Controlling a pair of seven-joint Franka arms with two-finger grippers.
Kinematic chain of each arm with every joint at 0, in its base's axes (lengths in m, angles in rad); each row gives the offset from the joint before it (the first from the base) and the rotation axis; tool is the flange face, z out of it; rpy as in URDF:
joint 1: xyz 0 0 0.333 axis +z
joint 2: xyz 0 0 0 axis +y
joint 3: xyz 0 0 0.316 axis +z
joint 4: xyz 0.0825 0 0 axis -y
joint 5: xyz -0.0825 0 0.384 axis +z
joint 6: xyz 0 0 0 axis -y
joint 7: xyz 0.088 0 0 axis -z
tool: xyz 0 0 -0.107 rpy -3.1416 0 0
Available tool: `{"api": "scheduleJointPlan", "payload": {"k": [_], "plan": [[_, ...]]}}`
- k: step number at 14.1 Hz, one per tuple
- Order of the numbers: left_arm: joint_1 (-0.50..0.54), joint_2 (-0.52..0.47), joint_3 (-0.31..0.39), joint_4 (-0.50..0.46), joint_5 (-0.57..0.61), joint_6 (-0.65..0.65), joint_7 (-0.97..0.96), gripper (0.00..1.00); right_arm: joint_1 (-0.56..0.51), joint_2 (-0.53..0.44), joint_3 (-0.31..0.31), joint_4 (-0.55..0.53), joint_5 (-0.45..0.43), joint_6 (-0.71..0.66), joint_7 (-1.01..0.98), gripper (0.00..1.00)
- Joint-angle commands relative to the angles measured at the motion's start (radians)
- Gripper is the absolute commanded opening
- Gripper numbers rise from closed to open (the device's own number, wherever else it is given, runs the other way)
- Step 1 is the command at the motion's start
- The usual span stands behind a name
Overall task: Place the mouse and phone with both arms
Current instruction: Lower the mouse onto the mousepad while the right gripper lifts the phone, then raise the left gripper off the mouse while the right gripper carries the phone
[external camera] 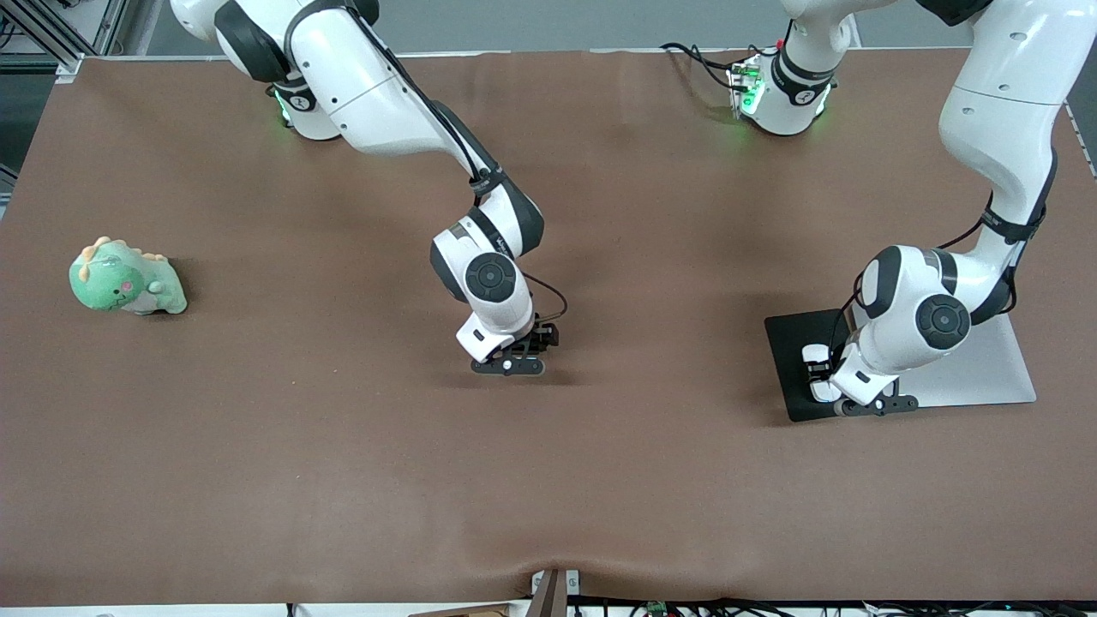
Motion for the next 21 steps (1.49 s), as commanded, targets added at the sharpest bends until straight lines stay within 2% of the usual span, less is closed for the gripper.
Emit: {"api": "scheduleJointPlan", "payload": {"k": [1,2,3,4,7,9,12,13,14,15,19,21], "plan": [[0.007,0.002,-0.005,-0.003,0.029,0.018,-0.018,0.41,0.003,0.019,-0.003,0.028,-0.007,0.001,0.022,0.45],[0.007,0.002,-0.005,-0.003,0.029,0.018,-0.018,0.41,0.003,0.019,-0.003,0.028,-0.005,0.001,0.025,0.21],[0.007,0.002,-0.005,-0.003,0.029,0.018,-0.018,0.41,0.001,0.016,-0.003,0.028,-0.001,0.001,0.025,0.03],[0.007,0.002,-0.005,-0.003,0.029,0.018,-0.018,0.41,0.0,0.013,-0.004,0.027,0.001,-0.001,0.027,0.0],[0.007,0.0,-0.005,-0.003,0.029,0.018,-0.018,0.41,-0.039,-0.039,-0.006,-0.004,0.004,-0.018,0.015,0.0],[0.007,0.0,-0.005,-0.003,0.029,0.018,-0.018,0.42,-0.059,-0.107,-0.008,-0.067,0.004,-0.019,0.01,0.0],[0.01,0.0,-0.005,-0.003,0.032,0.017,-0.018,0.45,-0.184,-0.237,0.0,-0.188,0.009,-0.021,-0.098,0.0],[0.012,0.002,-0.005,-0.003,0.032,0.018,-0.018,0.5,-0.224,-0.297,0.006,-0.244,0.009,-0.022,-0.149,0.0],[0.015,0.003,-0.005,-0.002,0.032,0.018,-0.018,0.7,-0.243,-0.349,0.005,-0.298,0.009,-0.022,-0.183,0.0],[0.015,0.008,-0.005,0.001,0.032,0.017,-0.018,1.0,-0.276,-0.396,0.003,-0.349,0.009,-0.033,-0.23,0.0],[0.003,-0.033,-0.008,0.006,0.032,0.007,-0.018,1.0,-0.454,-0.532,0.005,-0.508,0.009,-0.061,-0.434,0.0],[0.001,-0.079,-0.016,0.008,0.033,0.0,-0.012,1.0,-0.531,-0.558,0.005,-0.555,0.009,-0.061,-0.53,0.0]]}}
